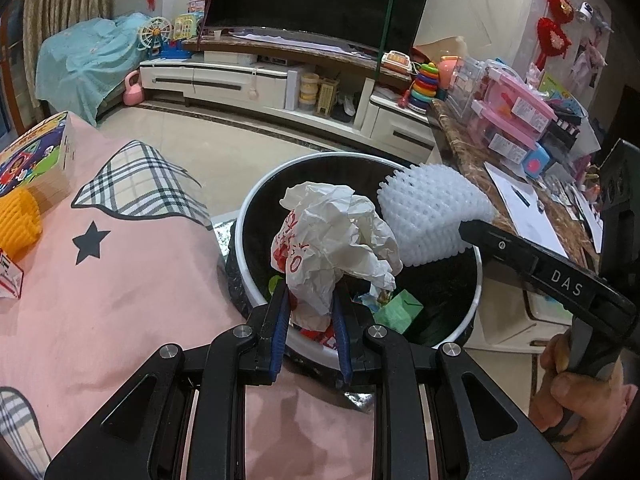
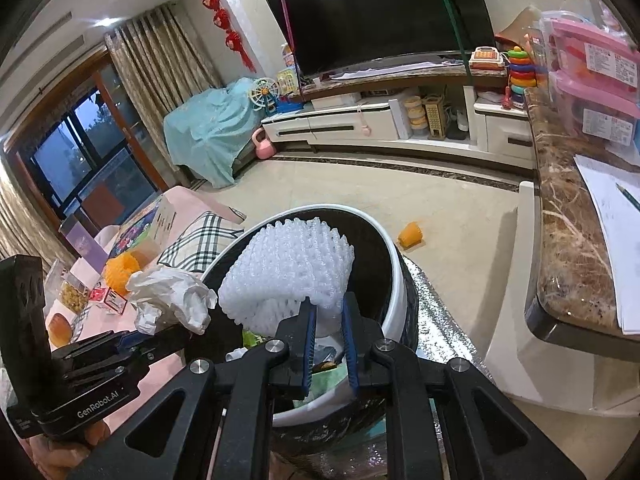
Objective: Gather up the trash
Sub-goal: 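Open both tools over the bin to drop the tissue and foam net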
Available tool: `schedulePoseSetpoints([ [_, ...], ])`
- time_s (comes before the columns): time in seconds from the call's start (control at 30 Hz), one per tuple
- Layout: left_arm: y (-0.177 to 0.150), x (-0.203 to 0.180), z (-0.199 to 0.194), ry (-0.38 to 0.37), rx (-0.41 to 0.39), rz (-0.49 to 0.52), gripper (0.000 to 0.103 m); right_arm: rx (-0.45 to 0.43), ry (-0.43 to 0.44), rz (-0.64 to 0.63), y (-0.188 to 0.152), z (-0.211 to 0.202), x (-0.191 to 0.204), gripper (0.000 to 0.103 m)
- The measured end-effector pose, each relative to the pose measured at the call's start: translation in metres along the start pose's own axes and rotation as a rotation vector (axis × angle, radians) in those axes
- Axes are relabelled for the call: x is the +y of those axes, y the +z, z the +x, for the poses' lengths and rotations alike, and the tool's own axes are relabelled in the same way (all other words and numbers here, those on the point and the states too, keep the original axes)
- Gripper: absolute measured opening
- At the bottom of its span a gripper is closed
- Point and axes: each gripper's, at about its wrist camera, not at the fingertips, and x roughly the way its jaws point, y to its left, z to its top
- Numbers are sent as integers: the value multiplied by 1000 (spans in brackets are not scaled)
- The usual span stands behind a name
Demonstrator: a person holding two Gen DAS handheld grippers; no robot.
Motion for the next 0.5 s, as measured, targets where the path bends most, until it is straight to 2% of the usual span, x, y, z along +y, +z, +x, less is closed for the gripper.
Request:
schedulePoseSetpoints([
  [0.13, 1, -1, 3, 7, 11, -1, 20, 15, -6, -13, 4, 4, 1, 17],
  [0.23, 2, 0, 3, 11, 12, -7, 25, 25, -7, -12, 5, 7, 0, 18],
  [0.27, 2, -1, 3, 12, 12, -10, 29, 27, -10, -12, 5, 7, 0, 22],
  [0.37, 2, 0, 1, 26, 5, -15, 44, 29, -20, -7, 5, 8, -1, 47],
  [0.5, 0, 2, -2, 30, -1, -28, 48, 23, -18, 0, 3, 5, -1, 50],
])
